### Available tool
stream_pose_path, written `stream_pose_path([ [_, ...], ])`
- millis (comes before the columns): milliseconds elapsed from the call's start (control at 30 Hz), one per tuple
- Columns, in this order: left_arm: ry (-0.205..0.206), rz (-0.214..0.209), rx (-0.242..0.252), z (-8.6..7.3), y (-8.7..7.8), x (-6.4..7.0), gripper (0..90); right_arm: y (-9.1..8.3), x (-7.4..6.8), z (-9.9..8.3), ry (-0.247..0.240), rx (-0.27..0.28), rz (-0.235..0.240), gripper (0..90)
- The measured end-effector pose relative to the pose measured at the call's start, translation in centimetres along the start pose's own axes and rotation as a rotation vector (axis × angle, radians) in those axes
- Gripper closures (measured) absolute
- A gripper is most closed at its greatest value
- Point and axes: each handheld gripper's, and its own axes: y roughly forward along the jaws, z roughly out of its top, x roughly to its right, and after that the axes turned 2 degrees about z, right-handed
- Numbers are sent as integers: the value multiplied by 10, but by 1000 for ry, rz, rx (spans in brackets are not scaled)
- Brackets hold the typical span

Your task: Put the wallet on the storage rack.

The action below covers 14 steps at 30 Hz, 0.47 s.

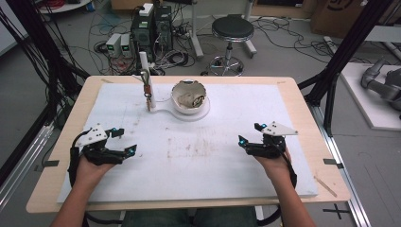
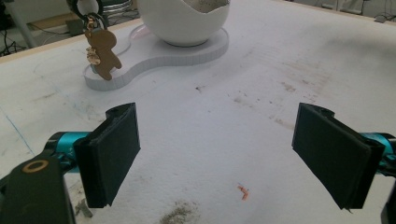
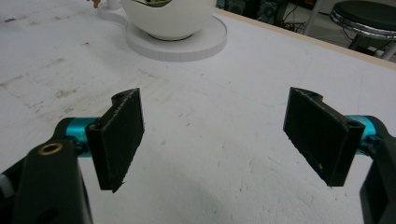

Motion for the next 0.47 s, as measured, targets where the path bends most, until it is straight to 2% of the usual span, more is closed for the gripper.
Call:
stream_pose_path([
  [467,0,-2,-11,-1,2,0,150,1,4,-3,10,-9,12,207],
])
